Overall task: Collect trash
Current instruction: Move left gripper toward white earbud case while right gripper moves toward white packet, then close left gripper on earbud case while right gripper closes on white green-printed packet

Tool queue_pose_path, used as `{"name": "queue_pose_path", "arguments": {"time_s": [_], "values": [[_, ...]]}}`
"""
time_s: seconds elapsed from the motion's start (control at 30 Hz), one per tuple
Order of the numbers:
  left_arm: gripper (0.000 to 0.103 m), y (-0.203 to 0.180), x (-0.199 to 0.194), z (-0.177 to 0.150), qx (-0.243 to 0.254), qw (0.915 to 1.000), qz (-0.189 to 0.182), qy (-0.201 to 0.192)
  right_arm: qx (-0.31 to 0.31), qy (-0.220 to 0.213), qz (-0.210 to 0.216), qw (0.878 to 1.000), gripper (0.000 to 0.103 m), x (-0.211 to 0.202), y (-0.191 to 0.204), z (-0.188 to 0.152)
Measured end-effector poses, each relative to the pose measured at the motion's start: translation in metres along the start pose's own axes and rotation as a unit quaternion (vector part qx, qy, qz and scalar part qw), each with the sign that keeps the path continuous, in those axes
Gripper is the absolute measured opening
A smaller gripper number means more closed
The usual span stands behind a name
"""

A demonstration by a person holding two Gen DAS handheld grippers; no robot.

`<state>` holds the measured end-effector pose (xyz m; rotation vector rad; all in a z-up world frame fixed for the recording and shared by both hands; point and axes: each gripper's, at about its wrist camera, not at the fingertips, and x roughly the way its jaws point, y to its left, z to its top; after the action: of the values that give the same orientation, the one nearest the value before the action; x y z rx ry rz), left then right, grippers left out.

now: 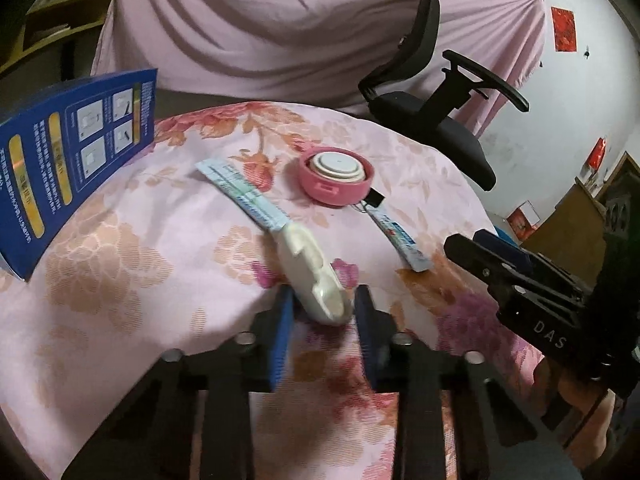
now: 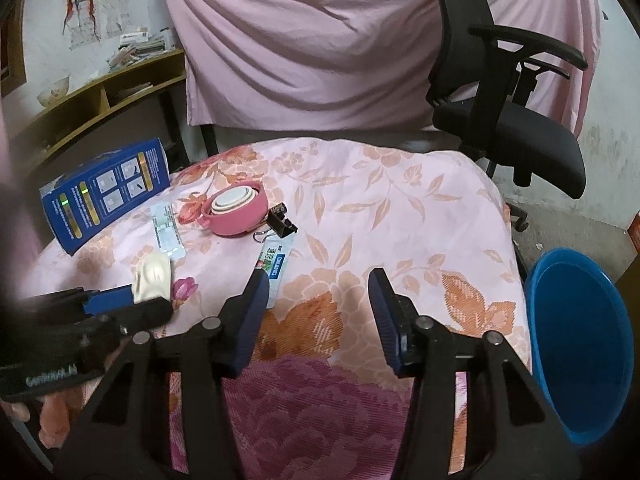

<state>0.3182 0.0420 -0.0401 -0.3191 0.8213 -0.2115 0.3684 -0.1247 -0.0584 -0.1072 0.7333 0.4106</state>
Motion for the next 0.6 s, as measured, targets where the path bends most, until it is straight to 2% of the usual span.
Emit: {"name": "queue_pose_path", "arguments": {"time_s": [0.07,0.13,0.3,0.4,0.6], "values": [[0.013,0.008,-0.002,0.001,-0.006,1.0,-0.006,0.003,0.002,0.009,0.006,1.0,0.07,0.005,0.004,0.002],[0.01,0.014,-0.005,0.001,-0.015,0.9998,-0.015,0.006,0.002,0.018,0.012,1.0,0.07,0.011,0.008,0.003],[0.009,0.022,-0.009,0.002,-0.027,0.999,-0.035,0.008,0.003,0.049,0.017,0.999,0.069,0.031,0.018,0.008],[0.01,0.026,-0.012,0.001,-0.034,0.9986,-0.04,0.003,-0.004,0.068,0.007,0.998,0.063,0.041,0.022,0.007],[0.012,0.028,-0.016,0.004,-0.039,0.9978,-0.054,0.003,-0.006,0.07,0.009,0.997,0.051,0.041,0.023,0.005]]}}
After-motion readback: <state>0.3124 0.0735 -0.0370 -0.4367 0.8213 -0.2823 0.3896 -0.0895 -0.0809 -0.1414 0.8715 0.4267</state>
